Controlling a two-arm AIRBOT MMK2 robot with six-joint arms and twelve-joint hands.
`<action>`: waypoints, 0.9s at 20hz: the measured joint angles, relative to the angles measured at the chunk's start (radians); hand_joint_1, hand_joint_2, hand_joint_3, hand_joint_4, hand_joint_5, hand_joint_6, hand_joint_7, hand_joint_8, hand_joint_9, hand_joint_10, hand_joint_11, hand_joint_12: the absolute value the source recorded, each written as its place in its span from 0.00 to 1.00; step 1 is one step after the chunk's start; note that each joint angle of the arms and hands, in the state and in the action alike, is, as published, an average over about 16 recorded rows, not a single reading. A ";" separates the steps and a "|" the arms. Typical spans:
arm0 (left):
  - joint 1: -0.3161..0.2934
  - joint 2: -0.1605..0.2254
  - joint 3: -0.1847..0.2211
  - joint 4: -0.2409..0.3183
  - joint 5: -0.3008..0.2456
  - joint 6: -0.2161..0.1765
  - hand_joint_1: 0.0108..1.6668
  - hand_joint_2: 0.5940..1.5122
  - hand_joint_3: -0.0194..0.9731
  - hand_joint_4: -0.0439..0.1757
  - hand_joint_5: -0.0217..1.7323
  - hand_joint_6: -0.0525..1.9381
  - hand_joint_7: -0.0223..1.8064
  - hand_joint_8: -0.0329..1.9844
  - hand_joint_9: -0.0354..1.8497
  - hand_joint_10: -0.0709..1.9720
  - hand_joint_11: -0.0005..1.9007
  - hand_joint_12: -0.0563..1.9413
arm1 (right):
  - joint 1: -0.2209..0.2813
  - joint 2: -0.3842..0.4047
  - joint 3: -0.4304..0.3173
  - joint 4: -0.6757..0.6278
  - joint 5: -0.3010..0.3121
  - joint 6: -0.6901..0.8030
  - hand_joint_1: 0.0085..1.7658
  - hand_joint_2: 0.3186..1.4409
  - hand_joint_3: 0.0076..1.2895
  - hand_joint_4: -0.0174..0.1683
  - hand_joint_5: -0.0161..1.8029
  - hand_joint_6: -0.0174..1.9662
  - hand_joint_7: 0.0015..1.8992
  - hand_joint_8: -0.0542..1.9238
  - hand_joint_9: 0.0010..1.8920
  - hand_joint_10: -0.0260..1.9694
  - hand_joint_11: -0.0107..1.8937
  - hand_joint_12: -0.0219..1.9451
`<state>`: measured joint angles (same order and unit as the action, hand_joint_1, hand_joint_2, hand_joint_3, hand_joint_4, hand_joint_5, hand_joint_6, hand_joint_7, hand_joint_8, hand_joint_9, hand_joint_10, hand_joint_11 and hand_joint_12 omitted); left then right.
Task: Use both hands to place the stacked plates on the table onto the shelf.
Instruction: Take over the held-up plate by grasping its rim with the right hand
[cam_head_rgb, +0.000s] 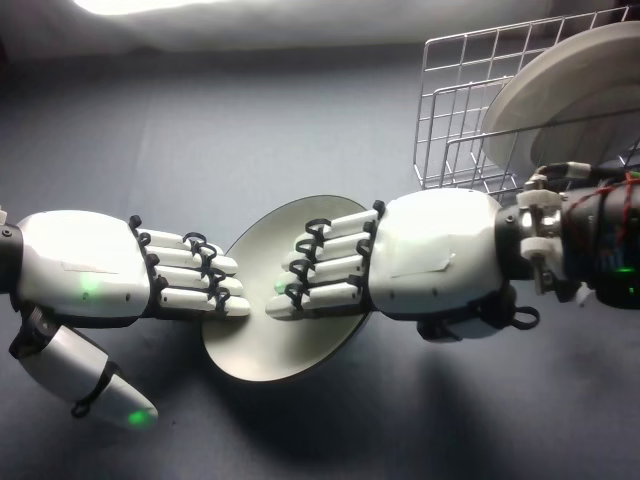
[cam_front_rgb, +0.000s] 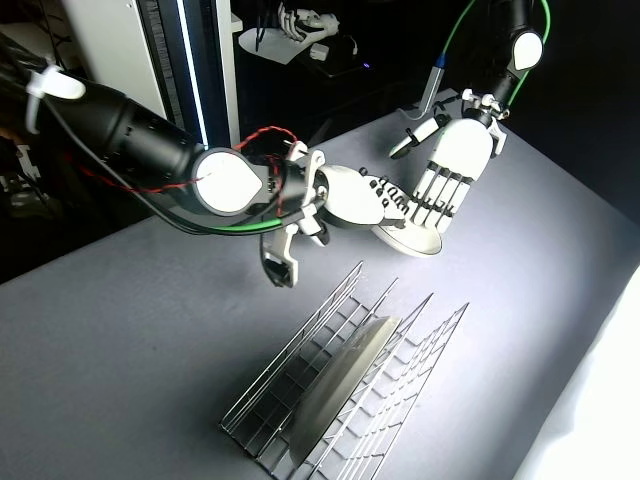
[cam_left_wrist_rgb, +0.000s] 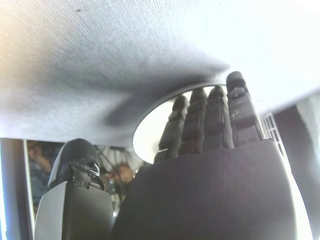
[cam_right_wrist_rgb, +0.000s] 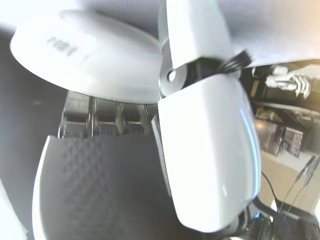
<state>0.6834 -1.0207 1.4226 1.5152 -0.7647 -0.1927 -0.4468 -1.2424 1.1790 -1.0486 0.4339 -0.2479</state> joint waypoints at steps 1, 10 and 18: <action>0.000 0.000 0.000 0.001 0.000 0.000 0.00 0.58 0.01 0.21 0.04 0.00 0.03 0.01 0.01 0.02 0.02 0.03 | 0.001 -0.015 0.012 0.001 -0.004 -0.001 0.82 0.58 0.01 0.11 0.02 0.02 0.01 0.04 0.01 0.02 0.01 0.13; 0.000 -0.002 0.003 0.002 0.001 0.000 0.00 0.58 0.01 0.20 0.04 0.00 0.03 0.01 0.01 0.02 0.02 0.04 | 0.020 -0.111 0.091 0.007 -0.022 -0.005 0.85 0.64 0.01 0.11 0.09 0.01 0.08 0.03 0.08 0.02 0.03 0.26; -0.013 -0.001 0.003 0.013 0.001 -0.003 0.00 0.59 0.02 0.19 0.04 0.00 0.03 0.01 0.01 0.02 0.02 0.04 | 0.032 -0.123 0.100 0.017 0.004 -0.011 0.87 0.61 0.00 0.10 0.31 0.13 0.29 0.13 0.29 0.19 0.23 0.56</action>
<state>0.6708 -1.0217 1.4252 1.5284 -0.7633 -0.1955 -0.4144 -1.3653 1.2789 -1.0319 0.4383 -0.2585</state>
